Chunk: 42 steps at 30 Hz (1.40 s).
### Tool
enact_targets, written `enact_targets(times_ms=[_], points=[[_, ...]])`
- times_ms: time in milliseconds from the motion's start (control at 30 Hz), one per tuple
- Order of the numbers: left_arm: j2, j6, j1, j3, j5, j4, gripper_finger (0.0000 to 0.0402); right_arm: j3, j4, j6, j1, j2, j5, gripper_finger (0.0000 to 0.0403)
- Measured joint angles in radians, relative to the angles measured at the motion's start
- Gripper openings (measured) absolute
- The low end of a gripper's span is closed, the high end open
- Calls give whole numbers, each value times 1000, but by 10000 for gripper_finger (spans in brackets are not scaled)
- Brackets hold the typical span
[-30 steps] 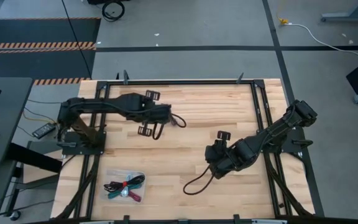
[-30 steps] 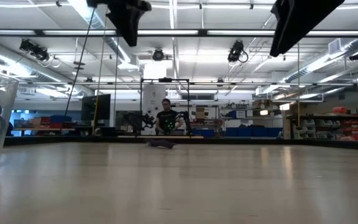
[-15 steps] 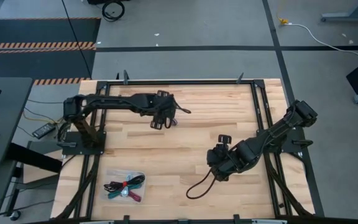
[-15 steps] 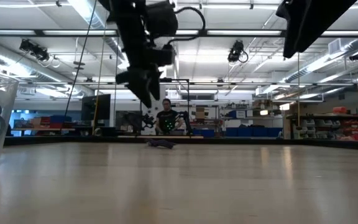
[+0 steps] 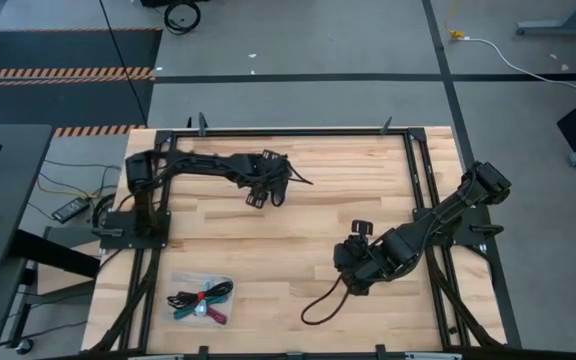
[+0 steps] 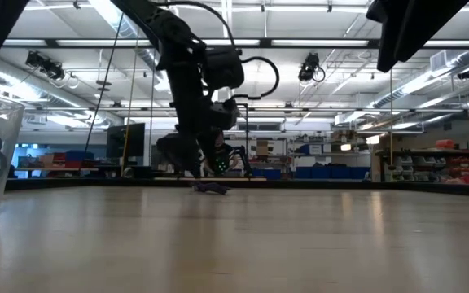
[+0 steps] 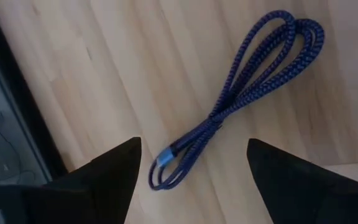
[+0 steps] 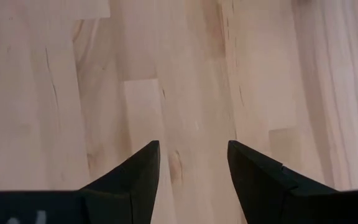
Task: Pick and place USB-C Cables
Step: Put the violet charger cable into the transparent bin
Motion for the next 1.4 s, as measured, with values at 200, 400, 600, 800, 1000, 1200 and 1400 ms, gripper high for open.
enact_targets(times_ms=[200,400,600,800,1000,1200,1400], points=[[22,0,1,0,55,1,286,0,-1,-11,1,0,-5,195],[22,0,20,0,93,6,259,0,6,-11,1,0,-5,195],[32,-34,57,1,160,7,210,0,11,-11,2,0,-6,195],[32,-82,85,1,205,7,182,0,15,-11,2,0,-6,195],[32,-132,98,1,273,3,186,0,16,-6,2,0,-7,195],[64,-133,97,2,275,0,189,0,31,7,4,0,-36,195],[105,-110,83,7,255,-10,179,0,37,34,21,0,-44,195]])
